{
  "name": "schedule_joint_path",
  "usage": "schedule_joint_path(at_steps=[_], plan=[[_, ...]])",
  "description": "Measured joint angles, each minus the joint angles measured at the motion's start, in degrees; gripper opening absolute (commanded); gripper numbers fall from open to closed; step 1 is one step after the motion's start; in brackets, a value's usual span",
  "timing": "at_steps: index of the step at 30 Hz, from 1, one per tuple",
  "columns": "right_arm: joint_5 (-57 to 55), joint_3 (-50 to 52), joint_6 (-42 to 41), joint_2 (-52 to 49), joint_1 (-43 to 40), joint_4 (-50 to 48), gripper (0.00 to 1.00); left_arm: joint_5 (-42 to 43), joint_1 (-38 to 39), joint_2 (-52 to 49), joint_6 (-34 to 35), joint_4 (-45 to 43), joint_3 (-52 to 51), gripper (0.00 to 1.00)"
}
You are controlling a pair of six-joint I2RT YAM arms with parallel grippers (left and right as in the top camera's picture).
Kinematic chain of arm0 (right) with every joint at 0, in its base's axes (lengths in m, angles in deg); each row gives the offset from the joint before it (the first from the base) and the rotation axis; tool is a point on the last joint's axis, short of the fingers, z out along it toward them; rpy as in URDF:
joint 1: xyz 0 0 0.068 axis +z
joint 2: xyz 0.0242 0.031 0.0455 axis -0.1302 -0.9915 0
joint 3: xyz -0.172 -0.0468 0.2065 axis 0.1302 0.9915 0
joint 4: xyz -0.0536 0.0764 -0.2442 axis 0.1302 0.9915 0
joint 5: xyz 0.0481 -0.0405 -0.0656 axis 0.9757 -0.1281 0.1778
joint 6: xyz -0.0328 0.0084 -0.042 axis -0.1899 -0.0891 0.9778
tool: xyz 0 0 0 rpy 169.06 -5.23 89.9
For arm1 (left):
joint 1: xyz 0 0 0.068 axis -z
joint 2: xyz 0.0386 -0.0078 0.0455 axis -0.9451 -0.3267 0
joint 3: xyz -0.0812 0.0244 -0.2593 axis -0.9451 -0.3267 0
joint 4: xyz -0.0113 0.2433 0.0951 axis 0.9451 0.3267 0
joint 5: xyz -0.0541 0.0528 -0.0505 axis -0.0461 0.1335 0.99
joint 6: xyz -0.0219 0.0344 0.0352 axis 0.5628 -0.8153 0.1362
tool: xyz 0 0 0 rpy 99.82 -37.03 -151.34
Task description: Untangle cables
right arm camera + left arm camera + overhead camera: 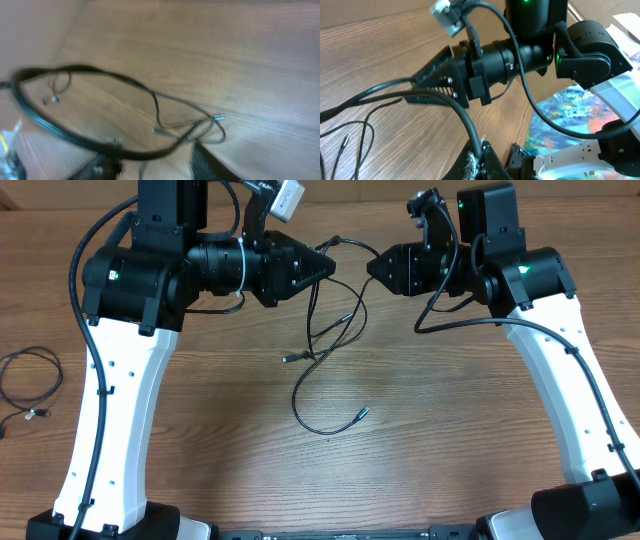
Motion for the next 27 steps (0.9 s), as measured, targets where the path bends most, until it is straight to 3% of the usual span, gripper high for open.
schedule_joint_path(at_steps=[9,12,13,15,17,22,27], plan=[[5.7,0.0,5.2,0.0,1.4,-4.9,0.44,0.8,-0.1,0.0,0.0,1.4,0.0,0.04],[8.6,0.0,10.6,0.0,3.5,-4.9,0.37,4.2,-0.1,0.0,-0.1,3.2,0.0,0.04],[8.9,0.0,12.0,-0.1,4.1,-5.0,0.31,5.4,-0.1,0.0,0.0,3.8,0.0,0.04],[9.2,0.0,13.9,-0.4,4.7,-5.6,0.1,7.0,-0.1,0.0,0.0,4.3,0.0,0.04],[9.4,0.0,14.9,-1.0,4.8,-5.6,0.04,8.0,-0.1,0.0,0.0,4.3,0.0,0.04],[3.4,0.0,8.8,-2.0,3.3,-1.8,0.04,6.7,-2.5,0.0,0.2,4.7,0.0,0.04],[-8.1,0.0,-0.6,-2.1,-2.8,6.4,0.04,-0.2,-12.2,0.2,1.4,7.0,1.6,0.04]])
